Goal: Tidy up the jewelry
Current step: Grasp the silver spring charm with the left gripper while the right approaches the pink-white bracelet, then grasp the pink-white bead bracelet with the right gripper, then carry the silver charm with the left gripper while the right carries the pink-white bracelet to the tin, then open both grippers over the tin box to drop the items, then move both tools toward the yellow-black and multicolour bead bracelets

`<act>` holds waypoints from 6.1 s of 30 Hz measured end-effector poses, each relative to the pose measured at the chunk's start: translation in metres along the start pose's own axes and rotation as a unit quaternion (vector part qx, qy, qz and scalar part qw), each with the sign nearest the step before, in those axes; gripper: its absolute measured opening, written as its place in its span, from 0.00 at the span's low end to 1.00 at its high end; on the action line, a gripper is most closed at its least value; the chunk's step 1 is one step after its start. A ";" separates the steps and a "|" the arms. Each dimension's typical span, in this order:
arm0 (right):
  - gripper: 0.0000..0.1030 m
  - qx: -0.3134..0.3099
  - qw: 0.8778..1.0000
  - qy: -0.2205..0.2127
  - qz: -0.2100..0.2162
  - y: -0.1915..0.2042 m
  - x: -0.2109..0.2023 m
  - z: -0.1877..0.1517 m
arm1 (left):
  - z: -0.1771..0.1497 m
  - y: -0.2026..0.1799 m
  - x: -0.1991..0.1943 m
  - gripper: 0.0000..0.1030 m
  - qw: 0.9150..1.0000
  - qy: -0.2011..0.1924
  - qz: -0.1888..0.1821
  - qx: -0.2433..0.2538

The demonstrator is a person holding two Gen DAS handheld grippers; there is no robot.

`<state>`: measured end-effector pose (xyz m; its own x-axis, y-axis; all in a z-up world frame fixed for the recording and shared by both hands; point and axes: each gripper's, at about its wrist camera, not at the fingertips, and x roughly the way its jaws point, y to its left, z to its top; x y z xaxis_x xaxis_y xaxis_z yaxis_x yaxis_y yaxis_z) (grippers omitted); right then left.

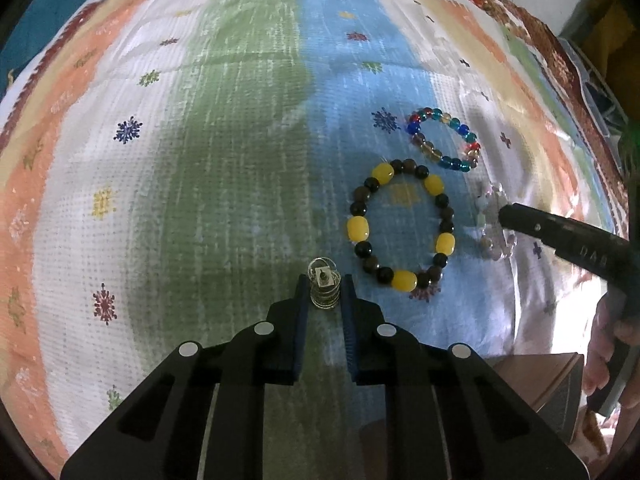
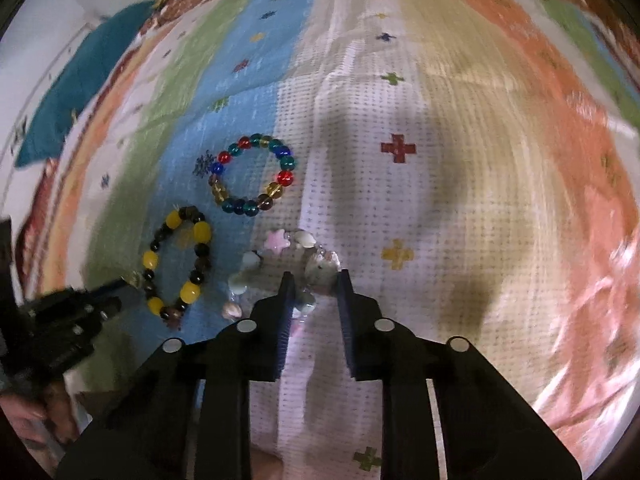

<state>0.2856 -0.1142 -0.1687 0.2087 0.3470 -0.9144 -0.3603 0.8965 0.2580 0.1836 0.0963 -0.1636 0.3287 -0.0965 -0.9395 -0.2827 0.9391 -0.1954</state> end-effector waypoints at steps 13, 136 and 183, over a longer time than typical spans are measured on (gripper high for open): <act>0.16 -0.034 0.999 -0.011 -0.032 0.010 -0.013 -0.008 | -0.001 -0.010 -0.012 0.15 1.000 -0.014 0.019 0.015; 0.59 -0.108 0.986 -0.128 0.004 0.066 -0.143 -0.109 | -0.073 -0.054 -0.115 0.67 0.991 -0.115 0.037 0.064; 0.85 -0.065 0.991 -0.114 -0.016 0.040 -0.092 -0.038 | -0.011 -0.011 -0.056 0.91 0.994 -0.098 0.047 0.010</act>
<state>0.2178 -0.1208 -0.0857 0.4171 0.3848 -0.8234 -0.4613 0.8702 0.1730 0.1582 0.0880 -0.1122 0.4713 0.0562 -0.8802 -0.3029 0.9476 -0.1017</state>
